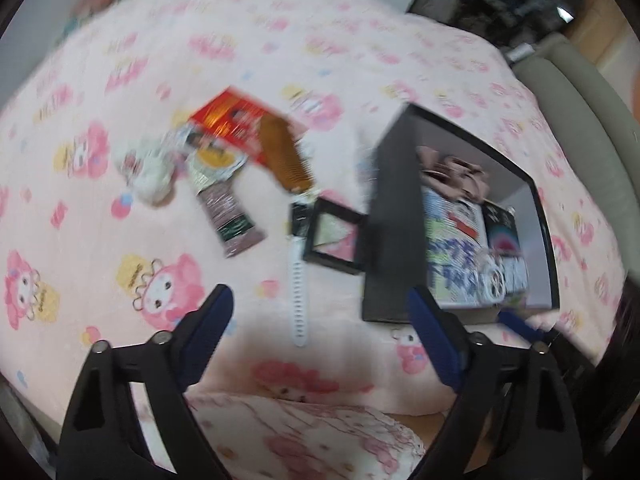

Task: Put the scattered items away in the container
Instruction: 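Move the left gripper down toward the brown-and-green hand cream tube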

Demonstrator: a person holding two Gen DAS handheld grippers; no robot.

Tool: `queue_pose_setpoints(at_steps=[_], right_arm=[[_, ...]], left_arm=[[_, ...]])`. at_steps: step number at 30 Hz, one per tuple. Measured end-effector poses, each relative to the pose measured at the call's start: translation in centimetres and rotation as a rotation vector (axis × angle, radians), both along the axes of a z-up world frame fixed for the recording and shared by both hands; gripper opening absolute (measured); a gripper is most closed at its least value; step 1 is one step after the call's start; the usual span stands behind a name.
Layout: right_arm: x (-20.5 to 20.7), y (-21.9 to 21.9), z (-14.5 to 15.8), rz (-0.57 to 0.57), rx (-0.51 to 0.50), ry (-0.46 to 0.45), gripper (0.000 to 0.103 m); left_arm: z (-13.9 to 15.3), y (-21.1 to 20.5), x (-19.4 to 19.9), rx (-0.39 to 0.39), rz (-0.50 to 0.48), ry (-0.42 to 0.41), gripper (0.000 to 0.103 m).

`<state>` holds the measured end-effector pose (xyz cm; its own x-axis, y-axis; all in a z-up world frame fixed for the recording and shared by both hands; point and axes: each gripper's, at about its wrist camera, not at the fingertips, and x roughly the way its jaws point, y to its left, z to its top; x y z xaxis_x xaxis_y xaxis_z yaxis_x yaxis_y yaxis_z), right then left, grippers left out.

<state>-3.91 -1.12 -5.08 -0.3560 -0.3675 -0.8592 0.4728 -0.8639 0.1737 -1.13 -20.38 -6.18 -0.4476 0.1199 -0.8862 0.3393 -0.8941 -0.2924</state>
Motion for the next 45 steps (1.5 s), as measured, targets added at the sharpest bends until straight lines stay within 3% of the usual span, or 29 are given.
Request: queue_pose_setpoints(at_steps=[4, 6, 10, 13, 16, 21, 26, 30, 32, 34, 35, 36, 37, 42, 44, 45], right_arm=[[0.7, -3.7, -2.3, 0.096, -0.018, -0.059, 0.073], [0.5, -5.8, -3.4, 0.131, -0.019, -0.092, 0.073], [-0.2, -9.6, -5.9, 0.193, -0.032, -0.199, 0.055], [-0.5, -12.4, -5.6, 0.224, -0.029, -0.211, 0.055], [-1.2, -14.7, -5.7, 0.262, -0.08, -0.284, 0.055], [-3.1, -17.7, -6.4, 0.252, -0.092, -0.298, 0.055], [-5.4, -19.3, -8.3, 0.2, -0.039, -0.254, 0.055], [-6.2, -19.0, -10.1, 0.177, -0.062, -0.306, 0.051], [-6.3, -18.6, -10.9, 0.162, -0.071, -0.344, 0.026], [-6.0, -18.1, -11.2, 0.161, -0.096, -0.383, 0.023], [-5.8, -18.0, -11.2, 0.17, -0.104, -0.391, 0.022], [-5.6, -17.9, -11.0, 0.173, -0.105, -0.393, 0.022], [-5.4, -17.8, -10.8, 0.174, -0.11, -0.393, 0.022], [-4.5, -17.2, -9.8, 0.173, -0.133, -0.41, 0.022], [-4.5, -17.1, -9.9, 0.158, -0.128, -0.413, 0.022], [-4.7, -17.2, -10.2, 0.146, -0.128, -0.43, 0.022]], left_arm=[[-1.9, -3.3, -1.2, 0.105, 0.021, -0.058, 0.066], [-2.6, -5.1, -1.7, 0.102, 0.034, -0.065, 0.064], [-5.0, -9.0, -2.5, 0.187, 0.079, -0.108, 0.06], [-6.4, -11.6, -2.6, 0.223, 0.124, -0.114, 0.059], [-8.0, -13.6, -2.8, 0.287, 0.158, -0.114, 0.057], [-11.0, -14.7, -4.8, 0.375, 0.132, -0.155, 0.057], [-13.1, -16.1, -7.0, 0.458, 0.127, -0.165, 0.057], [-14.3, -16.5, -7.7, 0.482, 0.147, -0.18, 0.034], [-13.9, -16.3, -7.4, 0.47, 0.152, -0.167, 0.034], [-13.5, -16.2, -6.8, 0.472, 0.171, -0.171, 0.033], [-13.3, -16.2, -6.3, 0.475, 0.169, -0.176, 0.026], [-13.0, -16.0, -6.0, 0.482, 0.165, -0.177, 0.008], [-12.7, -16.0, -5.2, 0.497, 0.16, -0.176, 0.004], [-11.3, -15.4, -3.1, 0.424, 0.093, -0.18, 0.006], [-11.8, -16.0, -3.4, 0.445, 0.099, -0.178, 0.023], [-12.1, -16.5, -3.7, 0.468, 0.108, -0.169, 0.041]])
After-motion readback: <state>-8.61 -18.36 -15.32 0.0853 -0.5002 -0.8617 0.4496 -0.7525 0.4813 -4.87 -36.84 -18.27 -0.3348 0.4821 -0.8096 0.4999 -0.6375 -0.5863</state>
